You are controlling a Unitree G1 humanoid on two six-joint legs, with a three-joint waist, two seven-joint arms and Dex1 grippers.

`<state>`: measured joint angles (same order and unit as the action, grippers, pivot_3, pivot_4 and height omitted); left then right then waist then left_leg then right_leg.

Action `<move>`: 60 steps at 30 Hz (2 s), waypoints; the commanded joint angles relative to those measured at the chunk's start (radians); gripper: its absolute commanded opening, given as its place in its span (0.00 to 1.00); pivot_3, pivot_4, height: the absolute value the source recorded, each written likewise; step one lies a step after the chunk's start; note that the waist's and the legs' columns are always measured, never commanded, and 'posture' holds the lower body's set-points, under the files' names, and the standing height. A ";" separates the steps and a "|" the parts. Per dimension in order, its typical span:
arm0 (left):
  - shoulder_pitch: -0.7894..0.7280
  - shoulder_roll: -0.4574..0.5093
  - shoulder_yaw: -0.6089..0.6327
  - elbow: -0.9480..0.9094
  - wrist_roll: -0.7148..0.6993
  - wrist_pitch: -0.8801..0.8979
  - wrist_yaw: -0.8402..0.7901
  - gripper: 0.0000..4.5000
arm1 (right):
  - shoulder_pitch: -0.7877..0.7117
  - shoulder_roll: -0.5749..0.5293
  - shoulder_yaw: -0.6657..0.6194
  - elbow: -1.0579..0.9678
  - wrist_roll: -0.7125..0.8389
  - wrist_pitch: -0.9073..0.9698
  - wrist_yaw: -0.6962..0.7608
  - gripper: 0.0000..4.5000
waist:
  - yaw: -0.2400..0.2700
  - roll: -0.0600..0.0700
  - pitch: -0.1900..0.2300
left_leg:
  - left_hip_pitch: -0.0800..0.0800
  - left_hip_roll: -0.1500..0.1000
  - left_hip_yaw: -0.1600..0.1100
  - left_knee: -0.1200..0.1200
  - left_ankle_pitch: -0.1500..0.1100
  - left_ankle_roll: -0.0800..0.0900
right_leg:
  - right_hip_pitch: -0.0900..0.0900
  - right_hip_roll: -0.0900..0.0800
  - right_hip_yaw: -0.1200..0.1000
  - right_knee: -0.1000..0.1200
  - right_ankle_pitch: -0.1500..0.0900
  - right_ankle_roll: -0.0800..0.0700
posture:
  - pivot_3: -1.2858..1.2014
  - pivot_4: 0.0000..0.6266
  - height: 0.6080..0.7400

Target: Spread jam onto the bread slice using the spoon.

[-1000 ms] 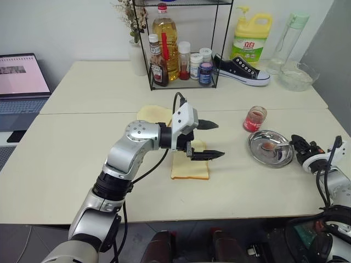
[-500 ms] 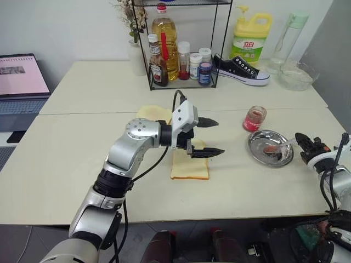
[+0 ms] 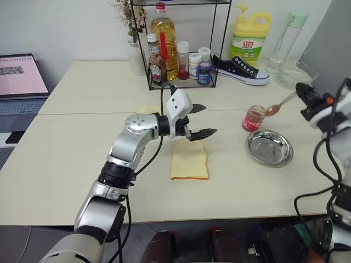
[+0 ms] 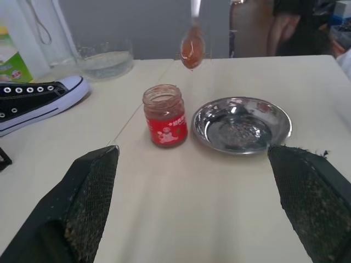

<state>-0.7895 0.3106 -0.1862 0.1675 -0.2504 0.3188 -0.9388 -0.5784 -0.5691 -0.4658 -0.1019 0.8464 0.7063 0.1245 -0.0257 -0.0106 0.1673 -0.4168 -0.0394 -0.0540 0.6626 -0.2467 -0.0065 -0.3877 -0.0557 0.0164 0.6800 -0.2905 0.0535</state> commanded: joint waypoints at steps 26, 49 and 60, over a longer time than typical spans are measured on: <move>-0.022 -0.008 0.012 -0.067 -0.004 0.004 0.057 1.00 | -0.113 0.047 0.230 0.248 -0.401 -0.282 0.194 0.01 | -0.001 0.000 0.000 | 0.000 0.000 0.001 0.000 0.000 0.000 | -0.001 0.000 0.001 0.000 0.000 0.000 | 0.52 0.24 1.00; -0.005 -0.003 0.013 -0.103 -0.008 0.021 0.054 1.00 | -0.076 0.043 0.358 0.345 -0.668 -0.521 0.275 0.01 | -0.002 0.000 0.000 | 0.000 0.000 0.001 0.000 0.000 -0.001 | -0.001 0.000 0.001 0.001 0.000 0.000 | 0.52 0.24 1.00; 0.001 0.005 0.015 -0.114 -0.011 0.025 0.052 1.00 | -0.074 0.088 0.342 0.403 -0.688 -0.523 0.262 0.01 | -0.002 0.000 0.000 | 0.000 0.000 0.001 0.000 0.000 -0.001 | -0.001 0.000 0.001 0.001 0.000 0.000 | 0.52 0.24 1.00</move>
<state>-0.7850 0.3108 -0.1860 0.1046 -0.2504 0.3453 -0.8853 -0.6390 -0.4840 -0.0975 0.3165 0.1404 0.1804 0.3918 -0.0281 -0.0105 0.1674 -0.4167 -0.0396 -0.0534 0.6627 -0.2462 -0.0073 -0.3887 -0.0559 0.0172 0.6804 -0.2905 0.0535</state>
